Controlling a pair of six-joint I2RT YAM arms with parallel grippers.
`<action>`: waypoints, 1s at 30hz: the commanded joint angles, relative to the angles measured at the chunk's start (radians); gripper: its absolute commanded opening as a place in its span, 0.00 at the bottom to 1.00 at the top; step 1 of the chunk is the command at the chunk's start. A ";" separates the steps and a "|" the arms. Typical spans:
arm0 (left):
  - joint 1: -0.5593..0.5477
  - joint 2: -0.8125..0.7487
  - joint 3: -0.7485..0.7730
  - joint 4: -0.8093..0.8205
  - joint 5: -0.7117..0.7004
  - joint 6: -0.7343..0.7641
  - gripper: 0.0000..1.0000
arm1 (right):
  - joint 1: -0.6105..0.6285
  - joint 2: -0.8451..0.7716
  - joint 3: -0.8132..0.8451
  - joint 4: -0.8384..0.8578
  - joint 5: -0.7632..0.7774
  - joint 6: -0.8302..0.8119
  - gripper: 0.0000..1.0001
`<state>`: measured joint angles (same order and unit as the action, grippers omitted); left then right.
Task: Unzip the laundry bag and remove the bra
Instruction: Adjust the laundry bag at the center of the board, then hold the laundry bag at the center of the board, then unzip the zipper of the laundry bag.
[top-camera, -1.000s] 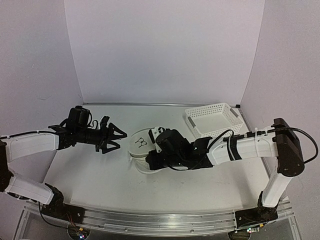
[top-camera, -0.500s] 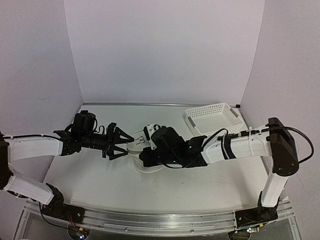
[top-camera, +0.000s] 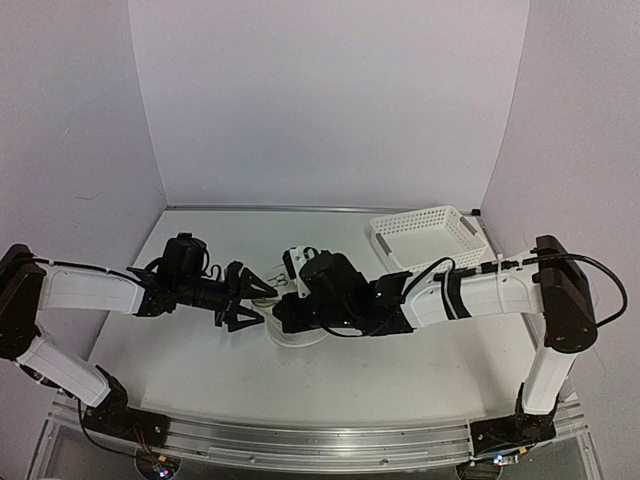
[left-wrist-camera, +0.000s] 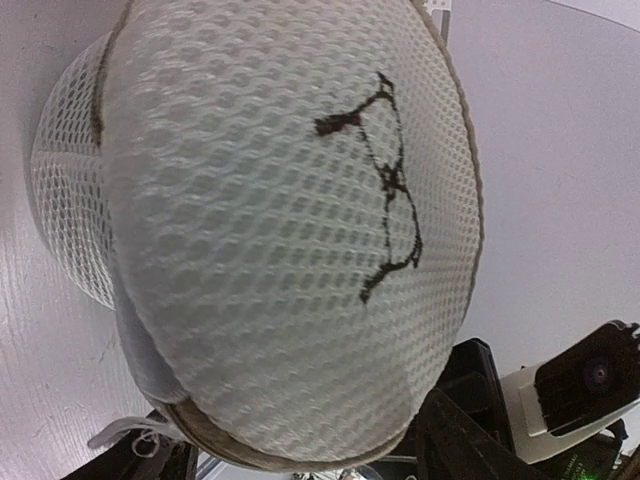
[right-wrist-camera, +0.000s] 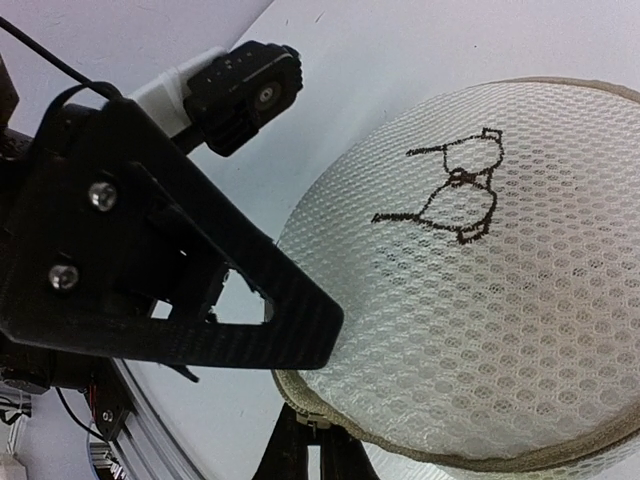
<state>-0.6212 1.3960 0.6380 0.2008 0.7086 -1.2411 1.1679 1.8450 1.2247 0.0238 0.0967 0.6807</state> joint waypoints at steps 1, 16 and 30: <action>-0.005 0.023 -0.012 0.096 0.017 -0.034 0.73 | 0.008 -0.021 0.021 0.054 0.006 -0.008 0.00; -0.005 0.069 -0.002 0.137 -0.009 -0.049 0.26 | 0.016 -0.058 -0.039 0.064 0.006 -0.012 0.00; -0.003 0.098 0.021 0.138 -0.012 -0.006 0.00 | 0.016 -0.185 -0.212 0.064 0.047 -0.070 0.00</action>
<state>-0.6323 1.4818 0.6285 0.3218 0.7128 -1.2793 1.1790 1.7576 1.0569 0.0517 0.1001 0.6563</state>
